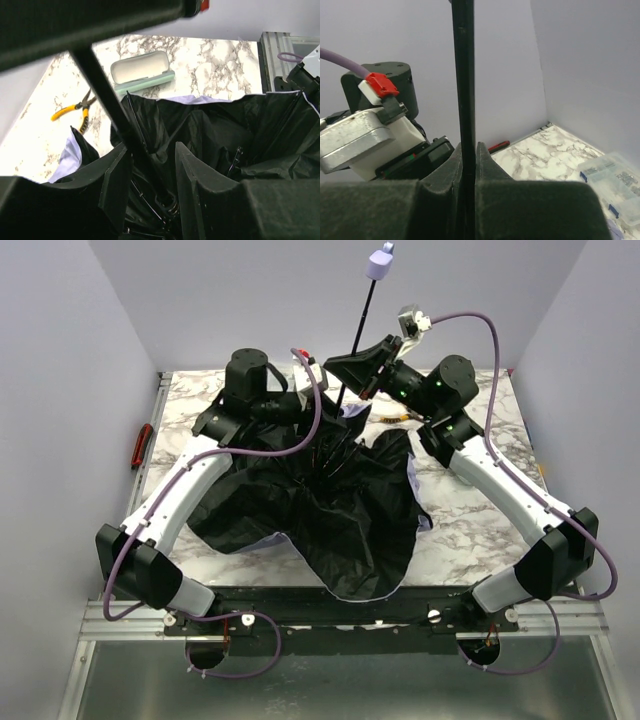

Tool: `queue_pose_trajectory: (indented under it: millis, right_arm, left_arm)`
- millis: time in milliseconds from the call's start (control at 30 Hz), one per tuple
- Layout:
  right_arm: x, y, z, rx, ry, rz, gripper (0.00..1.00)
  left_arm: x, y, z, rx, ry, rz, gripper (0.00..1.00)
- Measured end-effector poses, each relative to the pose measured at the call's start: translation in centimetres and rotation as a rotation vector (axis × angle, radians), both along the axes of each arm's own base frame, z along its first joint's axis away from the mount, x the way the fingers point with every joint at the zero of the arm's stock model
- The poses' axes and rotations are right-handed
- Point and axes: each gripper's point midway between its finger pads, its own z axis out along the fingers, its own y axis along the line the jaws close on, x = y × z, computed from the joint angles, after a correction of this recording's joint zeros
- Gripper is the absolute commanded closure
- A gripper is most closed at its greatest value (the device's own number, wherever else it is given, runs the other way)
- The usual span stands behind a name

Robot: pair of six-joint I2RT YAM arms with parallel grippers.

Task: Open the umbrella

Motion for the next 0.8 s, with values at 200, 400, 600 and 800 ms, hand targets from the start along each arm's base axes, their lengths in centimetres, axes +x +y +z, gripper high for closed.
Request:
queue_pose_trajectory:
  millis: [200,400,600,800]
  right_arm:
    - [0.0,0.0,0.0,-0.001,0.000,0.002,0.99]
    - [0.3,-0.1,0.4,-0.019,-0.012,-0.015,1.00]
    - [1.8,0.6,-0.7,-0.064,0.021,-0.040,1.00]
    - [2.8,0.6,-1.4,-0.094,0.044,-0.076,0.99]
  left_arm:
    - [0.3,-1.0,-0.6,0.015,-0.007,-0.005,0.73]
    - [1.3,-0.8,-5.3,0.080,0.074,0.006,0.74]
    - [2.6,0.1,-6.7,0.114,0.031,0.040,0.73]
    - [4.4,1.2,-7.7,0.134,0.004,0.075,0.61]
